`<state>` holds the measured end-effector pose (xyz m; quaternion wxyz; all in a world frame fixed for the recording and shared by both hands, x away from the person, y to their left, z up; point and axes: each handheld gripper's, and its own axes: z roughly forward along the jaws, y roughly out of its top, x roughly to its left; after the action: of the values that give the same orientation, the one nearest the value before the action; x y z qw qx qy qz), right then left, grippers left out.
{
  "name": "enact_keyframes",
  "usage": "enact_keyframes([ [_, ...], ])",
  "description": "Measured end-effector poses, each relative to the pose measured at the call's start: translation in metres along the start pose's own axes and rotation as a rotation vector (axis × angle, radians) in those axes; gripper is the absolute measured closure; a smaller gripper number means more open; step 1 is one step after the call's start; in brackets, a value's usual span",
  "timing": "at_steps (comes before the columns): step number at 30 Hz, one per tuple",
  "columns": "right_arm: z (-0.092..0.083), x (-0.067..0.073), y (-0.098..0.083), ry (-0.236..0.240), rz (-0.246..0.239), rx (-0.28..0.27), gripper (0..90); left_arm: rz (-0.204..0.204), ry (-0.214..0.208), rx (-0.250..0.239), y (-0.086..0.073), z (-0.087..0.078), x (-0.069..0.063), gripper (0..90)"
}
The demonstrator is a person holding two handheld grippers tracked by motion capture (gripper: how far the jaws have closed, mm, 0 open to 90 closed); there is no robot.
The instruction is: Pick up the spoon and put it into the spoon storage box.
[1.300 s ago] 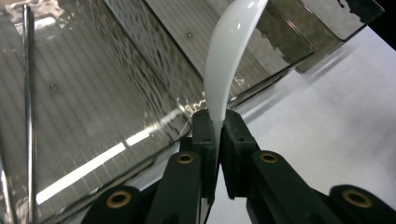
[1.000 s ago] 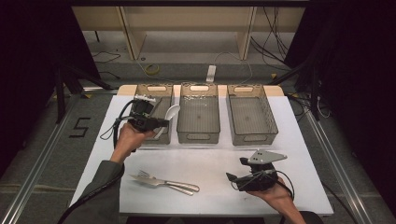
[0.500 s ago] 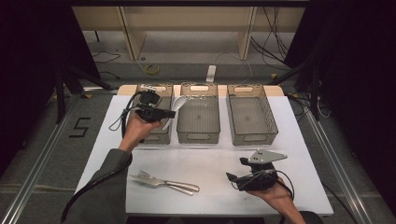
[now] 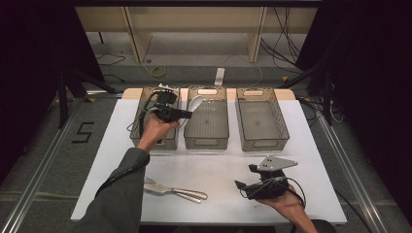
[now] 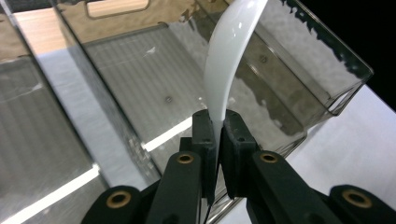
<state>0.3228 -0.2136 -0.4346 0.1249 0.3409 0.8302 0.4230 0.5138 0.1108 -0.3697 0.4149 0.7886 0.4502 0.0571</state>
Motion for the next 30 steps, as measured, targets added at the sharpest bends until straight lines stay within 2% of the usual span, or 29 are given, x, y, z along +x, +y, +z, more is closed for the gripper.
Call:
enact_keyframes([
  [1,0.000,0.000,0.000,0.001,0.000,0.000,25.0,0.007,0.003,0.004,0.002,0.002,-0.002,84.5],
  [7,0.000,0.000,0.000,0.001,0.000,0.001,25.0,-0.002,0.009,-0.003,0.007,0.010,-0.005,84.5],
  [13,0.000,0.001,0.000,0.001,-0.002,0.003,25.0,-0.009,0.014,0.009,0.009,0.019,-0.004,84.4],
  [18,0.000,0.000,-0.001,0.002,-0.002,0.003,25.0,-0.029,0.006,0.015,0.007,0.027,-0.004,84.4],
  [22,0.000,0.001,-0.001,0.003,-0.006,0.006,25.0,-0.026,0.006,0.039,0.004,0.033,-0.003,84.3],
  [26,0.000,0.001,-0.001,0.003,-0.004,0.006,25.0,-0.035,0.009,0.043,0.002,0.037,-0.002,84.2],
  [30,0.000,0.001,-0.001,0.006,-0.007,0.006,25.0,-0.013,0.033,0.062,0.001,0.042,-0.002,83.4],
])
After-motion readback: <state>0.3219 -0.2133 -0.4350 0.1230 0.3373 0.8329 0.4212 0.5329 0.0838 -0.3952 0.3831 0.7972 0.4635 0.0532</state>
